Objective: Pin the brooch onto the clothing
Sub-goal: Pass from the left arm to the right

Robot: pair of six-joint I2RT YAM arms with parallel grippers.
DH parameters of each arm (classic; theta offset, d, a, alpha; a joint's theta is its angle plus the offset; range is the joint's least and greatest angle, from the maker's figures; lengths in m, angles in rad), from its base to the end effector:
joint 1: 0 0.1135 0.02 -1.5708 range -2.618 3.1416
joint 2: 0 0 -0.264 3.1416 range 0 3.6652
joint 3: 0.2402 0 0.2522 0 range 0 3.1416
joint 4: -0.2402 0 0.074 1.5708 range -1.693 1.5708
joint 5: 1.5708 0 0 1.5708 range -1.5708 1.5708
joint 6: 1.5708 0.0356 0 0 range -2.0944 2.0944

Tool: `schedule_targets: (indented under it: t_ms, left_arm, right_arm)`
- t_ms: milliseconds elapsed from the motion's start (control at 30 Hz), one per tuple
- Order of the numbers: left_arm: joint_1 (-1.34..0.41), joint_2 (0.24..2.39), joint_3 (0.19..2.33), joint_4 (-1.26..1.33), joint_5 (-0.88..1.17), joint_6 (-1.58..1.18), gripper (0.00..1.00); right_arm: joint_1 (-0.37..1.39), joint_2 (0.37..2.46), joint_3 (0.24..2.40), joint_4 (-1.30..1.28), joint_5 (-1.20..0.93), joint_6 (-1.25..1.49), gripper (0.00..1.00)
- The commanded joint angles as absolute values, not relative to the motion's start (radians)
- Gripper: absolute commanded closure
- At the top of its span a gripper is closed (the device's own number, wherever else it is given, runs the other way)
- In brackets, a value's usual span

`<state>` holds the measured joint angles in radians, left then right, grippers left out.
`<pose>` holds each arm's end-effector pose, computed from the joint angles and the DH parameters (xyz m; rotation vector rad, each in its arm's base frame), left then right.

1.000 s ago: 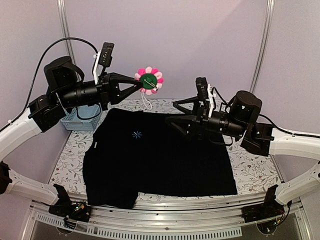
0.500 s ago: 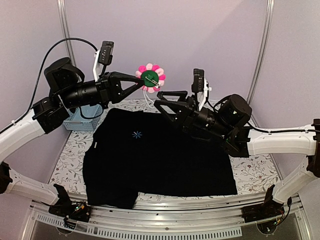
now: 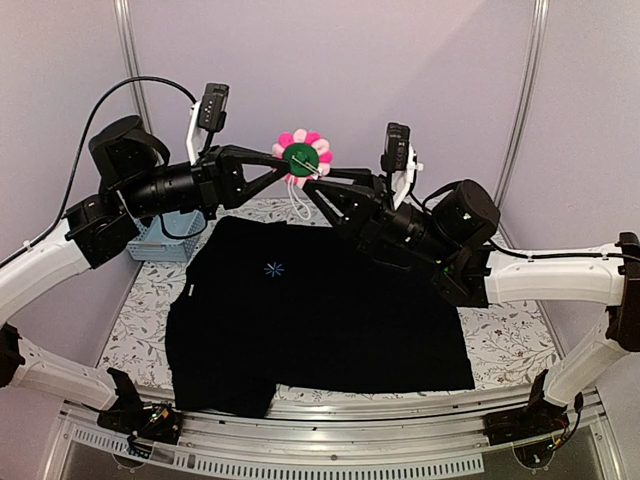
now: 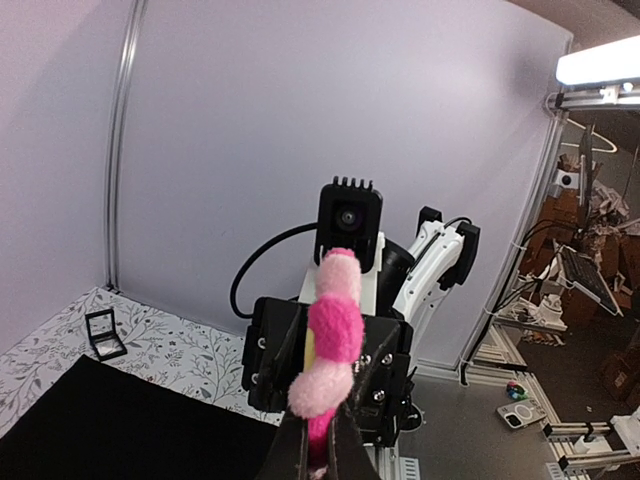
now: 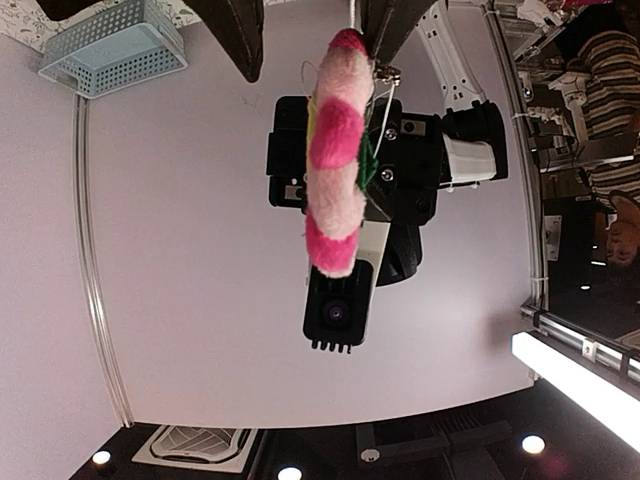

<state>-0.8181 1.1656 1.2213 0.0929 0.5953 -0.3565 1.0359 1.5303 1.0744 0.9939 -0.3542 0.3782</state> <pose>0.1628 -0.2030 0.4450 0.8695 1.3479 -1.3578 0.1667 0.3056 0.3783 -0.7016 0.9539 1.4458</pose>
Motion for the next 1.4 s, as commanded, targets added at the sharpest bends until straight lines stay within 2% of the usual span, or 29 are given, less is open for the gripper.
schedule_targets:
  t_ms: [0, 100, 233, 400, 600, 633, 667, 767, 800, 933, 1067, 1267, 1367]
  left_arm:
    - [-0.836, 1.178, 1.235, 0.101, 0.606, -0.364, 1.00]
    - [-0.839, 1.181, 1.238, 0.096, 0.606, -0.361, 1.00]
    - [-0.839, 1.179, 1.241, 0.075, 0.603, -0.344, 1.00]
    - [-0.838, 1.166, 1.222, 0.060, 0.589, -0.319, 1.00]
    - [-0.828, 1.142, 1.184, 0.015, 0.559, -0.267, 1.00]
    - [-0.827, 1.137, 1.170, 0.015, 0.562, -0.258, 0.94]
    - [-0.826, 1.131, 1.157, 0.015, 0.575, -0.242, 0.77]
    - [-0.802, 1.104, 1.155, -0.110, 0.673, -0.106, 0.09]
    - [-0.790, 1.092, 1.166, -0.177, 0.661, -0.060, 0.02]
    - [-0.748, 1.057, 1.238, -0.460, 0.579, 0.174, 0.00]
    - [-0.755, 1.083, 1.294, -0.667, 0.553, 0.278, 0.01]
    - [-0.824, 1.128, 1.360, -0.684, 0.524, 0.268, 0.24]
    - [-0.863, 1.156, 1.383, -0.682, 0.513, 0.222, 0.29]
  right_arm:
    - [1.041, 1.556, 1.113, 1.009, -0.374, 0.375, 0.73]
    - [1.040, 1.567, 1.123, 1.013, -0.391, 0.378, 0.81]
    - [1.040, 1.555, 1.103, 1.029, -0.375, 0.379, 1.00]
    - [1.040, 1.504, 1.054, 1.011, -0.376, 0.355, 1.00]
    - [1.039, 1.394, 1.006, 0.864, -0.369, 0.268, 1.00]
    - [1.039, 1.383, 1.014, 0.825, -0.374, 0.250, 1.00]
    - [1.040, 1.371, 1.030, 0.769, -0.382, 0.235, 1.00]
    - [1.038, 1.337, 1.111, 0.493, -0.417, 0.119, 1.00]
    - [1.038, 1.324, 1.144, 0.361, -0.419, 0.053, 1.00]
    - [1.037, 1.288, 1.286, -0.188, -0.414, -0.105, 1.00]
    - [1.037, 1.346, 1.432, -0.569, -0.373, -0.185, 1.00]
    - [1.053, 1.555, 1.811, -0.943, -0.419, -0.211, 1.00]
    - [1.063, 1.636, 1.888, -1.000, -0.399, -0.271, 1.00]
